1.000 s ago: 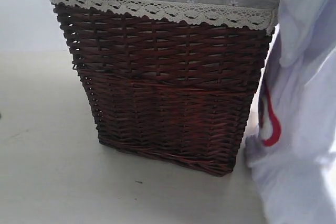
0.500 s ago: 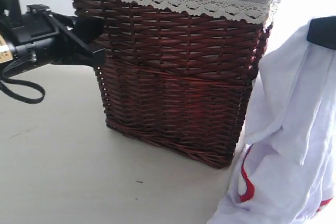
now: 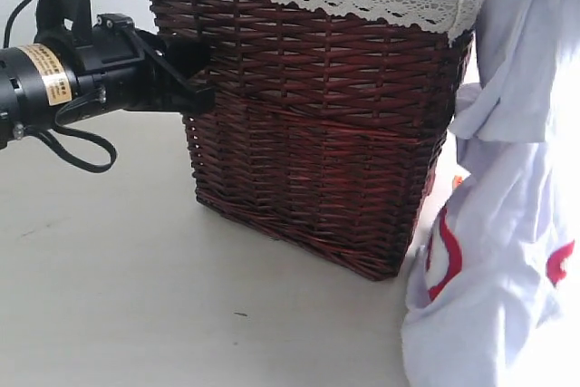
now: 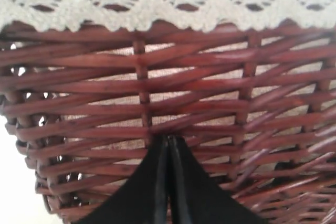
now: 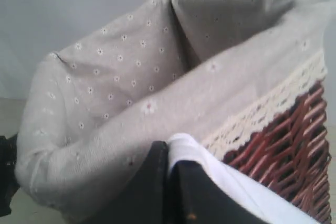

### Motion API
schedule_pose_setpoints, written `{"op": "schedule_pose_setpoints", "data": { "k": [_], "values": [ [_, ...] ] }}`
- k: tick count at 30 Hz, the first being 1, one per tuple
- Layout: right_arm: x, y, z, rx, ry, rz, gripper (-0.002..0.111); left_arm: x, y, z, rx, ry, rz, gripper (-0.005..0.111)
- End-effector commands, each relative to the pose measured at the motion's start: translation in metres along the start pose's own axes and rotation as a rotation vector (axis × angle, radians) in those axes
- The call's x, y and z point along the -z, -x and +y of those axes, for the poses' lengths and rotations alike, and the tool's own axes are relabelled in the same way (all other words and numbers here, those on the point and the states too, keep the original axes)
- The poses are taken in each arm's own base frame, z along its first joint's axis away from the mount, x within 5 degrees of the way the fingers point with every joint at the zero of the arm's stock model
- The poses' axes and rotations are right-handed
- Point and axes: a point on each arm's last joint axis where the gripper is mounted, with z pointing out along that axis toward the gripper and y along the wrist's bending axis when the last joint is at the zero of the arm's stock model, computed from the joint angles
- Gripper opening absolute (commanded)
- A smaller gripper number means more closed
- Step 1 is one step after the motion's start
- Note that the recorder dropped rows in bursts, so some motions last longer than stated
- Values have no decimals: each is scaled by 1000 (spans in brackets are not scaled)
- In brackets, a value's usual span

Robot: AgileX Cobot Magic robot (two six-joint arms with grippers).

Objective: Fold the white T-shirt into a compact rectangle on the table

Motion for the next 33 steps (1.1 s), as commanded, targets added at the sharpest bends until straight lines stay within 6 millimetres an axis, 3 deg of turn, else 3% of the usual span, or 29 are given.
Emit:
{"op": "schedule_pose_setpoints", "data": {
  "k": [1,6,8,12,15,18,25,28,33],
  "values": [
    [5,22,20,85,107,27,0,8,-4,0,-9,-5,20,0],
    [40,31,71,274,100,-14,0,32,4,1,-3,13,-25,0],
    [57,31,93,269,89,-52,0,38,5,1,2,16,-34,0],
    [87,13,140,355,204,-58,0,44,0,-1,36,11,-22,0],
    [95,-2,150,323,222,-52,0,50,-6,-4,36,-3,-8,0],
    [90,-21,140,244,238,-1,0,59,-6,-7,45,-10,-28,0],
    [60,-65,86,39,181,126,0,73,8,-12,63,-36,-118,0],
    [45,-67,61,-19,120,157,0,73,9,-13,67,-47,-132,0],
    [18,-59,27,-146,188,22,0,67,5,-13,81,-67,-131,0]
  ]
}}
